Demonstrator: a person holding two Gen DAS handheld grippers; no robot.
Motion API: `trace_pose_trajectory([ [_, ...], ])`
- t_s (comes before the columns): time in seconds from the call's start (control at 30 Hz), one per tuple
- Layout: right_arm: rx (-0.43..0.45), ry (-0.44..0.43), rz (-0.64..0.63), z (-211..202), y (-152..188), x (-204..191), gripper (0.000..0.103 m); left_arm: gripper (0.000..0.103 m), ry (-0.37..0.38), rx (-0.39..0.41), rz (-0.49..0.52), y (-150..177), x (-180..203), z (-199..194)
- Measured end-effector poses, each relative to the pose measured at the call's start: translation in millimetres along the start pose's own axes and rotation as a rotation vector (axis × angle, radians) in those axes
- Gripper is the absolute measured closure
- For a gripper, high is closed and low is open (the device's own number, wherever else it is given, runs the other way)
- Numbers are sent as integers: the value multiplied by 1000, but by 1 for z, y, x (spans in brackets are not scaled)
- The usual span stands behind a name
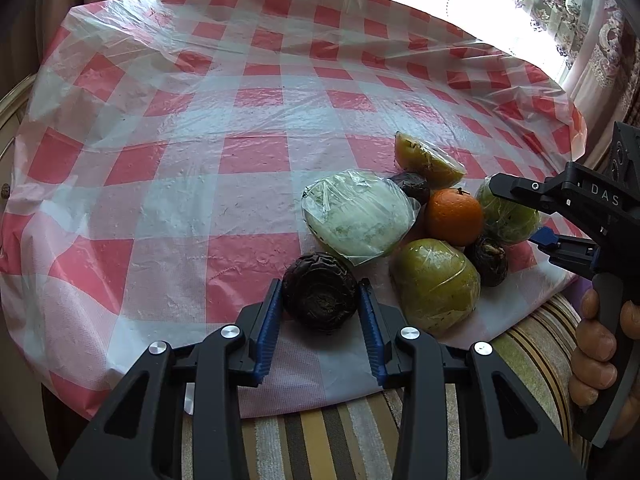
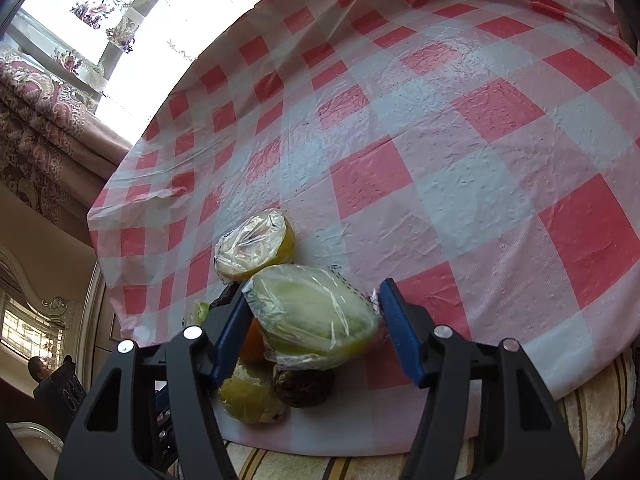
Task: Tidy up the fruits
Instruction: 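Grasp the plastic-wrapped green fruit with the right tool while the left grasps a dark round fruit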
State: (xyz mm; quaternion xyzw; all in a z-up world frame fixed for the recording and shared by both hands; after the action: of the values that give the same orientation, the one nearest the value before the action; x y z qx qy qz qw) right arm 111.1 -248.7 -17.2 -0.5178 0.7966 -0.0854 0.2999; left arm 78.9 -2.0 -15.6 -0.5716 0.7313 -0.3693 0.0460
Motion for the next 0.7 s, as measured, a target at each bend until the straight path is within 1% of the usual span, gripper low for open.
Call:
trace_pose_trajectory([
  [0.03, 5, 2, -8, -1, 1, -1, 41, 67, -1, 1, 0, 0, 0, 0],
  [0.27, 63, 64, -102, -13, 9, -9, 42, 67, -4, 12, 4, 1, 3, -4],
  [0.37, 88, 78, -132, -21, 12, -10, 42, 67, -4, 14, 3, 1, 3, -4],
  [0.7, 174, 111, -204, -54, 24, 1, 42, 67, -8, 27, 17, 2, 6, -8],
])
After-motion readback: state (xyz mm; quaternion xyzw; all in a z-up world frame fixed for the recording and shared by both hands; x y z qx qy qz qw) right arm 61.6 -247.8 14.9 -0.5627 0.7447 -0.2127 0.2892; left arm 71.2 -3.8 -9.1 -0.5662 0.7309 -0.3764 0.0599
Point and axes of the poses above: each gripper's, at about its wrist camera, not at the fingertips, and z roughly the way its jaws point, x to its right, y to its underside, the point moved 2 cm from there along z, roughly the way its jaws point, and after that the axes turned 15 degrees about y, right-handed, at the moved point
